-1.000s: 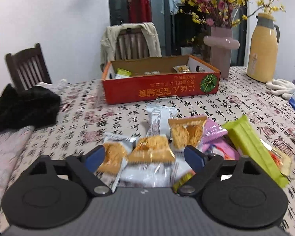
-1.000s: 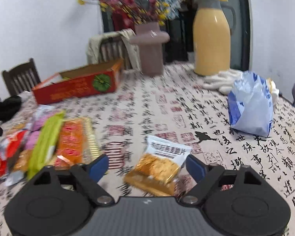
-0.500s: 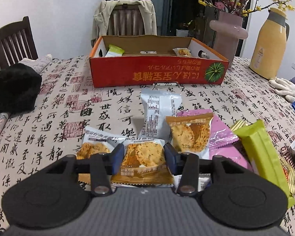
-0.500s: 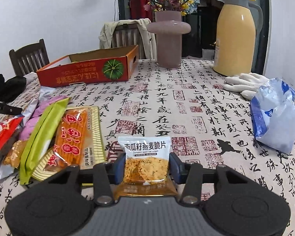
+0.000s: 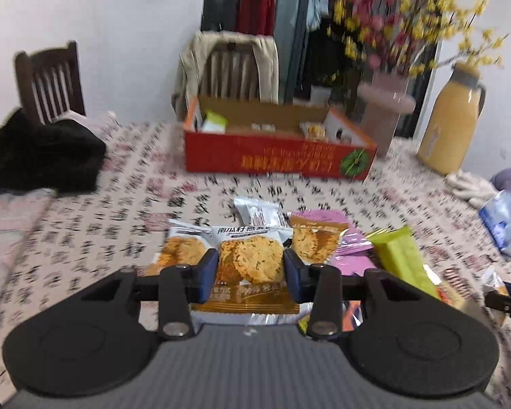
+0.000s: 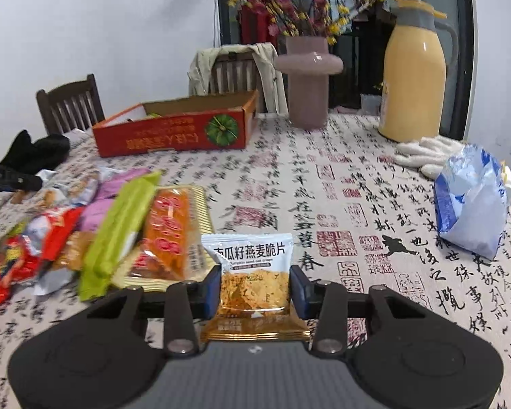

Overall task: Organize snacks
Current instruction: 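Carry both packets into the red box and open both tools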

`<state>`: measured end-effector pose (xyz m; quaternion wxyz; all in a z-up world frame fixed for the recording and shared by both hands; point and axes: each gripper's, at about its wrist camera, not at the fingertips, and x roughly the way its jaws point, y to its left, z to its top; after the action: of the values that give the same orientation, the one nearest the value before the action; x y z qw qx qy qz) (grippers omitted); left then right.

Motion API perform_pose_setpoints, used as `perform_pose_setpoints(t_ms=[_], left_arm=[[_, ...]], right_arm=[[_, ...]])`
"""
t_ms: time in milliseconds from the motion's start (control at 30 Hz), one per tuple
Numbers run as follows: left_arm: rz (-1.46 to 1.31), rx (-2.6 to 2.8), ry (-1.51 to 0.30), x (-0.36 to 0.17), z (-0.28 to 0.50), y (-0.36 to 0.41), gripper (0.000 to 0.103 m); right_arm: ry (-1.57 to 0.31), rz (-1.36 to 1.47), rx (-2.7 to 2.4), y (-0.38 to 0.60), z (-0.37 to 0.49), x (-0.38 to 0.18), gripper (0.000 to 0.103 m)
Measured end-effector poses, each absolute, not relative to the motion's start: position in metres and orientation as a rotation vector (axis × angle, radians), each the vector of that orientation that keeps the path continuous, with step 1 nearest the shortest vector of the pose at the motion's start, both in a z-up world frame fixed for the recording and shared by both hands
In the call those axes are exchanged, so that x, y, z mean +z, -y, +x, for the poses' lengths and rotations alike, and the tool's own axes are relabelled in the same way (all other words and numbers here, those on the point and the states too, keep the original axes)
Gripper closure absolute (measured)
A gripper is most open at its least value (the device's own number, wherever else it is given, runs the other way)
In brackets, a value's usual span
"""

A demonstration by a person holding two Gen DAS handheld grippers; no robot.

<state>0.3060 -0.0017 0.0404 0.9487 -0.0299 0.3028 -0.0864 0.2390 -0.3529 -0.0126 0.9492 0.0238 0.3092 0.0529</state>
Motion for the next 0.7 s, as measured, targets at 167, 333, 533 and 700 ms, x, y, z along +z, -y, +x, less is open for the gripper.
perform_pose_setpoints(t_ms=[167,333,533,700], left_arm=[[-0.073,-0.158,-0.543,0.059,0.254,-0.013,0.061],[-0.080,-0.147,-0.505,0.071,0.235,-0.022,0.061],[-0.090,-0.154,-0.480,0.077,0.233,-0.026,0.061],[-0.087,-0.155,-0.470,0.079,0.242,-0.027,0.061]], right_arm=[[-0.589,0.042,0.129,0.339,0.214,-0.001,0.063],[-0.544,0.028,0.167,0.324,0.198,0.014,0.063],[-0.517,0.010,0.173,0.318,0.195,0.026,0.063],[-0.519,0.003,0.172,0.317,0.202,0.028,0.063]])
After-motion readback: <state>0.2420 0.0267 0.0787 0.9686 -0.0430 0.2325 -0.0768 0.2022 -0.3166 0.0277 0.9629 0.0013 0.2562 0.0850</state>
